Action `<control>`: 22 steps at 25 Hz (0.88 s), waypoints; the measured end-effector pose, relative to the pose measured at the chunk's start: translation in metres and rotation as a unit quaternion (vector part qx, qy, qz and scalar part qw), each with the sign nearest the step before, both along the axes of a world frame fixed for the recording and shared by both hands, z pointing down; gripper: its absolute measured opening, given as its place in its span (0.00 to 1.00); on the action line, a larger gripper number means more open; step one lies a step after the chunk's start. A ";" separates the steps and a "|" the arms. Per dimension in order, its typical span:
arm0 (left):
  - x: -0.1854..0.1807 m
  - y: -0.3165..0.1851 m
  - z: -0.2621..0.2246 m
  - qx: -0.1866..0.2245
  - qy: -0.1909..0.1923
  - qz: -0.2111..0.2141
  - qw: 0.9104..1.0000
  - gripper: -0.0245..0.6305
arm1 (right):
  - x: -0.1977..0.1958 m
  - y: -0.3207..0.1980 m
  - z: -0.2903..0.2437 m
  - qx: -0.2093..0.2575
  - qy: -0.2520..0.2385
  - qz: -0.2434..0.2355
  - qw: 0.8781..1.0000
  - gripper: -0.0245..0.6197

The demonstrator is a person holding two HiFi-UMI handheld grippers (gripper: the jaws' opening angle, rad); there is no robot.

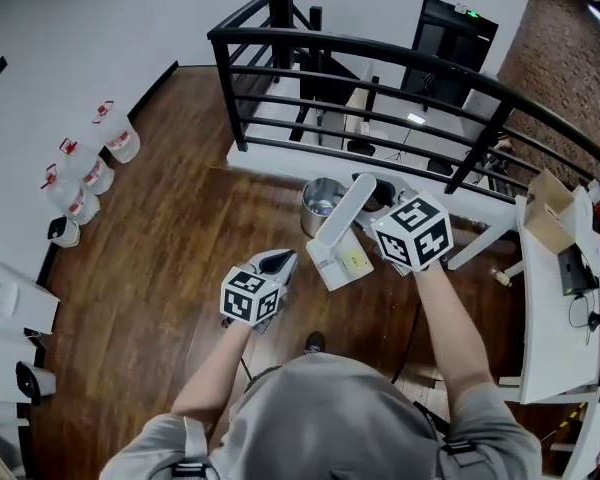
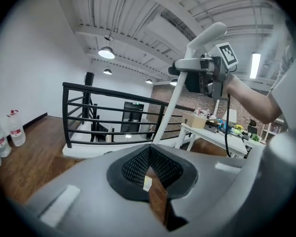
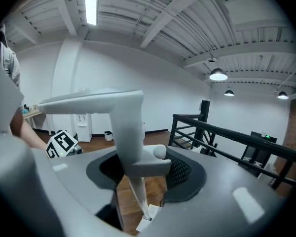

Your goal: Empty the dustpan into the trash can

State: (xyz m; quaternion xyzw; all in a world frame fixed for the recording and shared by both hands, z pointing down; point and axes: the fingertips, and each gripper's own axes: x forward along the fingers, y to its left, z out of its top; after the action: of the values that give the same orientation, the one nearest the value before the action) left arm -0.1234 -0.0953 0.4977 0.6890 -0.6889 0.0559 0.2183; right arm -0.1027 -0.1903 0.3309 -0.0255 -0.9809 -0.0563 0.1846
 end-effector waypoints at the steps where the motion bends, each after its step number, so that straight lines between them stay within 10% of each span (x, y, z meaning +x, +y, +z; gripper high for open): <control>1: -0.008 -0.005 0.002 -0.003 0.002 -0.005 1.000 0.04 | -0.014 -0.006 -0.002 0.001 -0.003 -0.007 1.000 0.35; 22: -0.204 -0.125 0.003 0.024 0.027 0.007 0.999 0.04 | -0.296 -0.136 0.024 -0.029 0.045 -0.019 0.998 0.35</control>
State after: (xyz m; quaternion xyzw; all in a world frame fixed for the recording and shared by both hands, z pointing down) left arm -0.3273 -0.2200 0.5006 0.6997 -0.6793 0.0226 0.2200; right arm -0.3985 -0.3263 0.3552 -0.0516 -0.9722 -0.0302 0.2262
